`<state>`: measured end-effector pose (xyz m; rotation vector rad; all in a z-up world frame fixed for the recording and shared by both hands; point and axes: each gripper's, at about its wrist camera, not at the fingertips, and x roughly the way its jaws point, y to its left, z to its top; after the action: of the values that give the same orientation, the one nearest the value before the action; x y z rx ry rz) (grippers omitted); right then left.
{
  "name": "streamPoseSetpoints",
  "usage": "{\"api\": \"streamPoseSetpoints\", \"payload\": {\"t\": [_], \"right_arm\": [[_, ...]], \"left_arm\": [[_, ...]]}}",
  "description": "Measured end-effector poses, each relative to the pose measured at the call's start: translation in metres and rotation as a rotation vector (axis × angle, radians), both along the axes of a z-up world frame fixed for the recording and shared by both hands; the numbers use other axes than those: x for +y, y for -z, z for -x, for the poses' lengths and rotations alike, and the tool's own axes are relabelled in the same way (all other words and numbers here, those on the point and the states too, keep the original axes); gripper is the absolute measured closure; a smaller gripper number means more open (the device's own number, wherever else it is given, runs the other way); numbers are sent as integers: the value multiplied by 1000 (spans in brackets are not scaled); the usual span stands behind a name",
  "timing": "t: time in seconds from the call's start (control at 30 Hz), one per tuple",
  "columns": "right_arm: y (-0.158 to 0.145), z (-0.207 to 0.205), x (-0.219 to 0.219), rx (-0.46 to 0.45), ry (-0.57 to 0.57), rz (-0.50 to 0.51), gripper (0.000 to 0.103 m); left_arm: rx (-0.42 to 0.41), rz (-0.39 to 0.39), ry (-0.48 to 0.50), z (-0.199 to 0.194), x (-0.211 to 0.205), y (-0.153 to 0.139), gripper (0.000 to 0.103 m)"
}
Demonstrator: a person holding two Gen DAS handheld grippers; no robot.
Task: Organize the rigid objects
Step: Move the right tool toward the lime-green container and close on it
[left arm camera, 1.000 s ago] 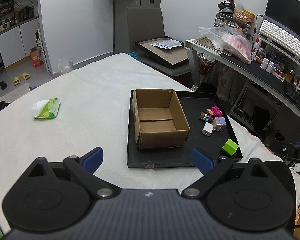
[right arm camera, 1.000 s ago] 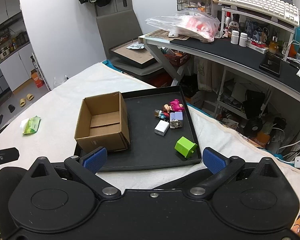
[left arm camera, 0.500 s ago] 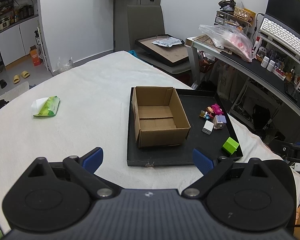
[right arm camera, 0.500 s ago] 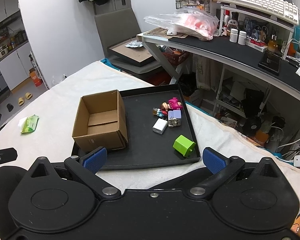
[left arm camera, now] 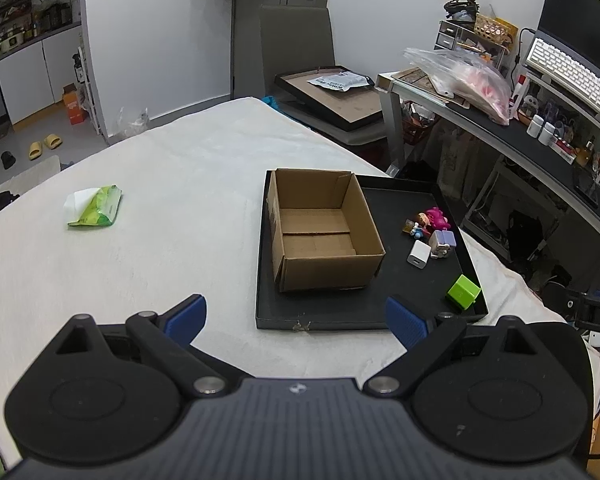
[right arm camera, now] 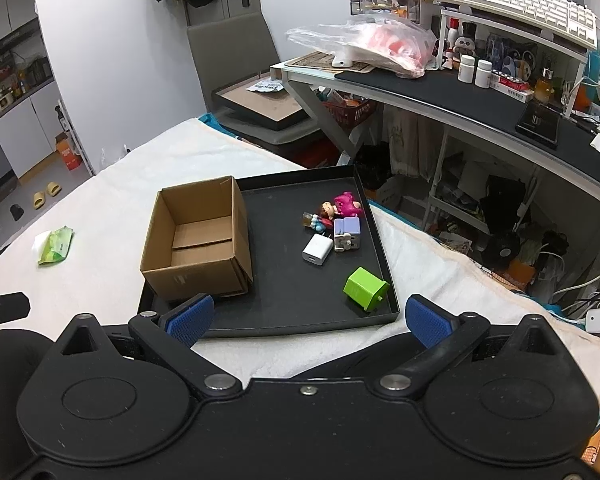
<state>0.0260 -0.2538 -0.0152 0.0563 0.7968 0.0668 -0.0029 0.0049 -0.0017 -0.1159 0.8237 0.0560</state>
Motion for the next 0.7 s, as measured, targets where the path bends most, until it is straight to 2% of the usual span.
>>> {"api": "streamPoseSetpoints", "payload": {"t": [0.13,0.3,0.7], "right_arm": [[4,-2,1,7,2,9,0],[23,-16,-4,58,17,8,0],[54,-49,-16,121,77,-38,0]], "left_arm": [[3,5,-2,-1,2,2,8],[-17,6,-14,-6,9,9,8],[44,9,-39,-45,19,34,8]]}}
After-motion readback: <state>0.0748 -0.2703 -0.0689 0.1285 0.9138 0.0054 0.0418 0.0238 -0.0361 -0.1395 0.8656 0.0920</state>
